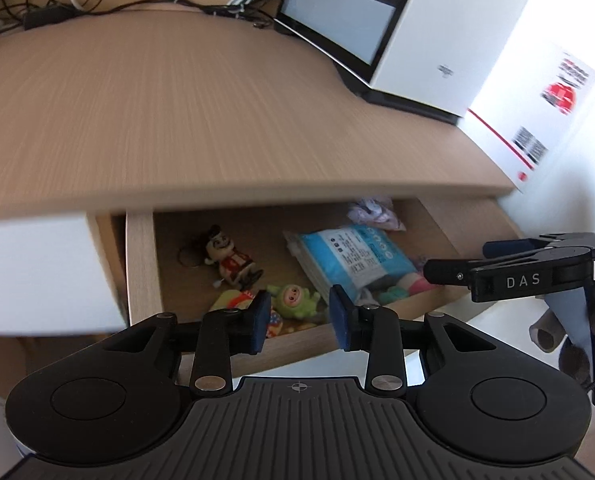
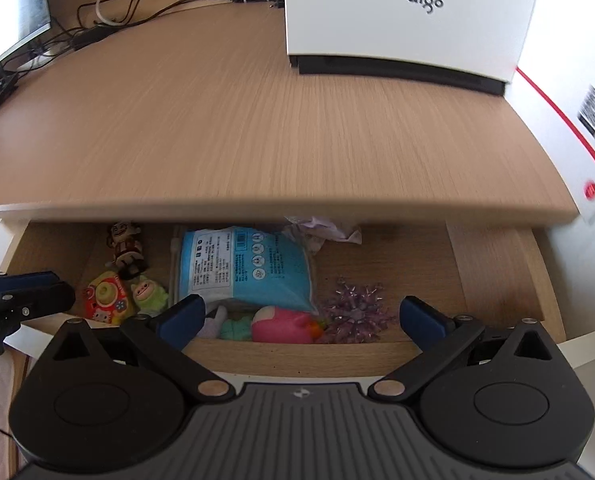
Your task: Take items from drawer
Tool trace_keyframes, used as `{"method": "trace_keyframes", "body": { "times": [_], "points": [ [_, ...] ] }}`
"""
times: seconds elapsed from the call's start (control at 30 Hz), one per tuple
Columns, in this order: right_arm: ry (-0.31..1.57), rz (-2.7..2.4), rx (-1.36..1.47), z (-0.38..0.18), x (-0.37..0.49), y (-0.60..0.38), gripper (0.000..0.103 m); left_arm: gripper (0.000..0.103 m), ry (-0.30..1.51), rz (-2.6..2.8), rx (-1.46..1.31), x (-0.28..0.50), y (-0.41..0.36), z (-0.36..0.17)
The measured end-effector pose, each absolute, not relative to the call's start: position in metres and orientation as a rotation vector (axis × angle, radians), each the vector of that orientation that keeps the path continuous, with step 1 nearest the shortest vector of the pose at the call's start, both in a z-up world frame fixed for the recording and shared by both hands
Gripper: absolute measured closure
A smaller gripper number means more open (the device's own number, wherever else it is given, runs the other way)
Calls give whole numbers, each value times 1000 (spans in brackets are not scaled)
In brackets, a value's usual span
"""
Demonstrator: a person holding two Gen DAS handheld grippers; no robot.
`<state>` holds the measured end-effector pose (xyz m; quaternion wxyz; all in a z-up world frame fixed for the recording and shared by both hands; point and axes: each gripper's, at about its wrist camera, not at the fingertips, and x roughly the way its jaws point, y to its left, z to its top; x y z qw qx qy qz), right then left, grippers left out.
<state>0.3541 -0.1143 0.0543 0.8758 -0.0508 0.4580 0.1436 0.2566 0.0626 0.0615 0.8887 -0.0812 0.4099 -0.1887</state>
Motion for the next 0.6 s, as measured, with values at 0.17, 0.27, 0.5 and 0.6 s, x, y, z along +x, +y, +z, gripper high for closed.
{"method": "trace_keyframes", "body": {
  "times": [0.17,0.27,0.5,0.6],
  "points": [
    [959,321,-100,54,303,-131,0,66,856,-457,-147,199,63,65],
    [968,338,-94,56,276,-141,0,66,838,-476,-109,162,58,65],
    [967,373,-77,56,209,-166,0,69,881,-556,-150,114,58,64],
    [963,370,-79,55,192,-170,0,68,872,-604,-121,101,56,70]
  ]
}}
